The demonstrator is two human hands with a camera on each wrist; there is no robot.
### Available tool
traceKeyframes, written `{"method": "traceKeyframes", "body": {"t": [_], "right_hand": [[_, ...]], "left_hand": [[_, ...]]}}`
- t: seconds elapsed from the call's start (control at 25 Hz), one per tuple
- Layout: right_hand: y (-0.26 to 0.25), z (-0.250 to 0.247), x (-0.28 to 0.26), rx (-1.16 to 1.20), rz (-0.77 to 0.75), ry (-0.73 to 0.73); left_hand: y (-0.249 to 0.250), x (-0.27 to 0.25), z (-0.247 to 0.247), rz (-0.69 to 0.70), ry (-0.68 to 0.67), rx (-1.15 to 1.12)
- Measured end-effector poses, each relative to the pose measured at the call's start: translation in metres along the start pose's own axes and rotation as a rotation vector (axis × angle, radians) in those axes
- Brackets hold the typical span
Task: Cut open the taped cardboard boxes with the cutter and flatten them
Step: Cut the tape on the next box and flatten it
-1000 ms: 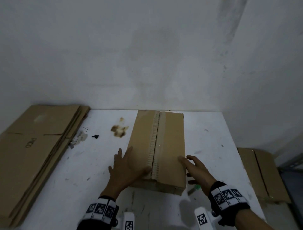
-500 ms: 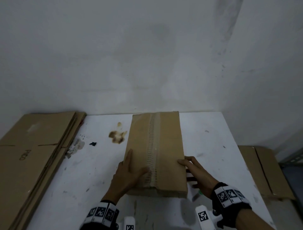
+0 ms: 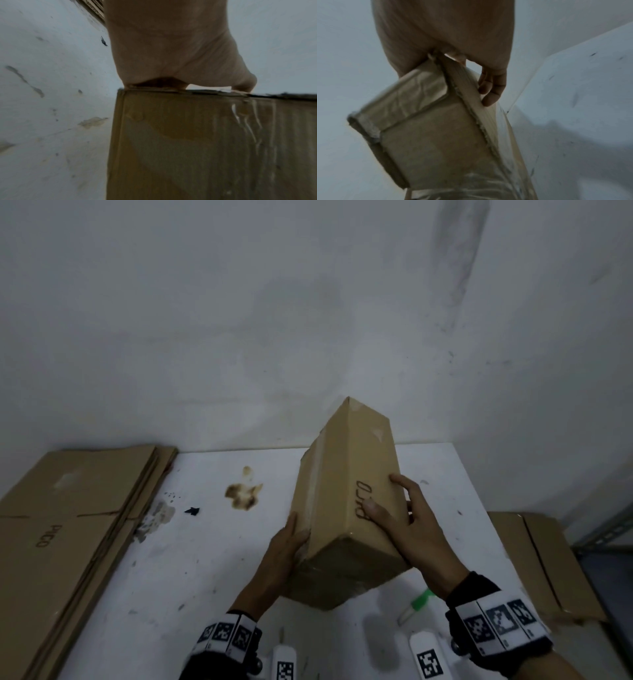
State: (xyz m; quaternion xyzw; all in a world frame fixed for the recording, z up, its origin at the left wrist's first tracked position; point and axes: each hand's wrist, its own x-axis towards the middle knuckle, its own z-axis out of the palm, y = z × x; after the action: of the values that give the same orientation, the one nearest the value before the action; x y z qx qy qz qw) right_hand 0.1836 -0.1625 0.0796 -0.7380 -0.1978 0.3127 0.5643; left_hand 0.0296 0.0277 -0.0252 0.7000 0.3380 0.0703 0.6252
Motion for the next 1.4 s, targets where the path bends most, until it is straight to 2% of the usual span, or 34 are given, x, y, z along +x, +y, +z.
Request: {"method": "traceKeyframes", "body": {"t": [0.16,0.24,0.32,0.4,0.48,0.68,0.76,0.84,0.92,1.04,1.16,1.24,1.4], "right_hand": [[0.006,0.014,-0.011,-0.165,-0.06,-0.003],[0.006,0.018,-0.012,-0.138,-0.065,-0.006],[0.008,0.022,-0.011,-0.039,-0.008,-0.049],[0.012,0.028,-0.012,0.031,0.07,-0.135],[0.015,0.038,-0.019,-0.006,0.08,-0.23],[0.013,0.061,-0.041,-0.116,-0.082,-0.345],[0.022,0.058,-0.036,-0.081,-0.074,-0.269],[0.039,0.053,-0.024,-0.1,0.044,-0.121],[0.059,0.045,-0.015,-0.151,0.195,-0.114],[0.082,0.043,-0.01,-0.146,0.351,-0.239],[0.087,0.048,-0.019,-0.117,0.336,-0.24],[0.089,0.048,-0.028,-0.138,0.291,-0.202],[0.097,0.035,-0.04,-0.198,0.19,-0.138]], "left_hand": [[-0.014,-0.022,0.011,0.057,-0.026,0.001],[-0.011,-0.032,0.01,0.076,0.003,0.05],[0.003,-0.04,0.006,0.06,0.082,0.049],[0.027,-0.05,0.003,-0.032,0.117,-0.13],[0.047,-0.059,-0.002,-0.121,0.073,-0.327],[0.056,-0.082,-0.015,-0.156,0.112,-0.677],[0.045,-0.087,-0.021,-0.161,0.075,-0.823],[0.029,-0.092,-0.029,-0.152,0.092,-0.953],[0.007,-0.096,-0.035,-0.161,0.117,-1.025],[-0.019,-0.102,-0.043,-0.212,0.16,-1.03],[-0.03,-0.105,-0.043,-0.269,0.238,-1.011],[-0.03,-0.106,-0.04,-0.28,0.311,-0.878],[-0.038,-0.104,-0.027,-0.3,0.419,-0.426]]}}
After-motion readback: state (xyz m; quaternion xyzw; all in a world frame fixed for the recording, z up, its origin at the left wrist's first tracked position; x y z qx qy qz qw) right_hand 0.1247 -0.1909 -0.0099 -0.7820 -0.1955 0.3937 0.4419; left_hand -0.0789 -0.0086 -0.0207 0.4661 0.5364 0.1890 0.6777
